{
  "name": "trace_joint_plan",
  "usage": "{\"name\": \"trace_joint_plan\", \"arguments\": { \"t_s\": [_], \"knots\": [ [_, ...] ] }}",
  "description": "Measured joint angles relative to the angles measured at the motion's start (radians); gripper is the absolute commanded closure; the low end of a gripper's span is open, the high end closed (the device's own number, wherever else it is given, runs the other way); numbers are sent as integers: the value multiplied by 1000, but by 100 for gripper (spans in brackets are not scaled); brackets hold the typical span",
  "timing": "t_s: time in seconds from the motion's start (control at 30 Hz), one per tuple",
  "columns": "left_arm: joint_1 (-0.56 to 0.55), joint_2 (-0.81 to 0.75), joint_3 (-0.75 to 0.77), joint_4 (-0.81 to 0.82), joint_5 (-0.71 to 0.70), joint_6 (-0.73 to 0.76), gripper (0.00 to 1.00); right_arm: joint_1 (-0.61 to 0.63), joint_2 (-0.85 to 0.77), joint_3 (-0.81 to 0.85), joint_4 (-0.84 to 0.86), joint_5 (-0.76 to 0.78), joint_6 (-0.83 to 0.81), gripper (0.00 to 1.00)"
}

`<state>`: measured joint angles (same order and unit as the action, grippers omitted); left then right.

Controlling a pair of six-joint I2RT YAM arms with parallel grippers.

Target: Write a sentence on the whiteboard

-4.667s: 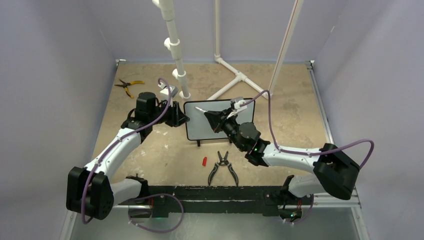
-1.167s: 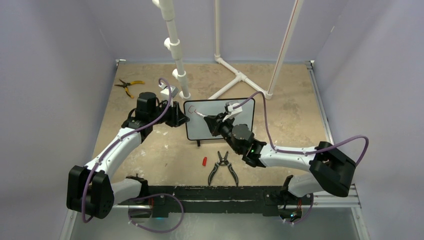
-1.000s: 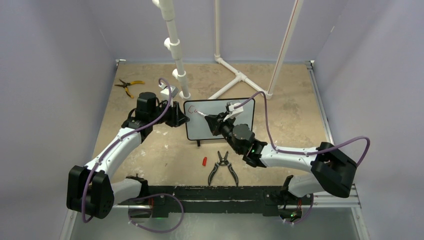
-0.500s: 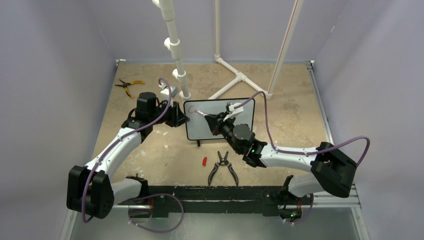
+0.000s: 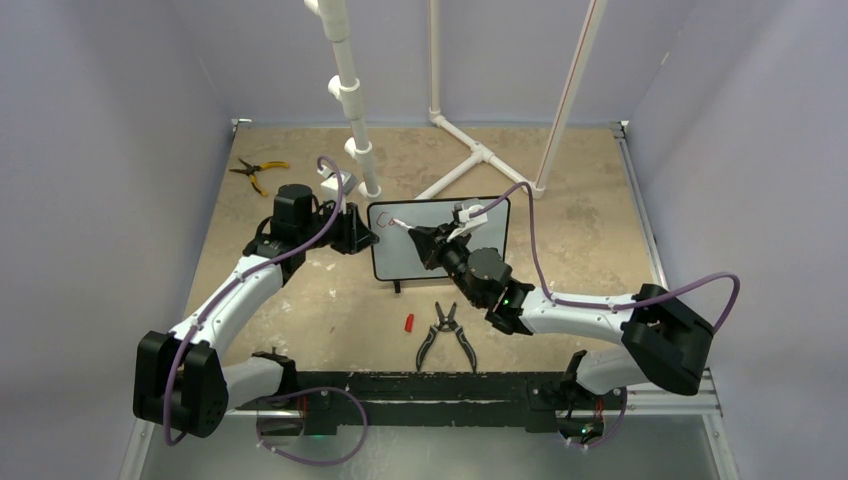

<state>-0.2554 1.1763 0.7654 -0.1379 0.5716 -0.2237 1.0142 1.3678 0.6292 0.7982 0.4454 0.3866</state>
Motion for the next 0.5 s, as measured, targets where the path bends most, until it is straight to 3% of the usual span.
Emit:
{"name": "trace_joint_plan", "arguments": {
  "t_s": [0.5],
  "knots": [
    [0, 0, 0, -10, -27, 0, 76, 0, -85, -31, 1, -10, 0, 100]
  ]
}}
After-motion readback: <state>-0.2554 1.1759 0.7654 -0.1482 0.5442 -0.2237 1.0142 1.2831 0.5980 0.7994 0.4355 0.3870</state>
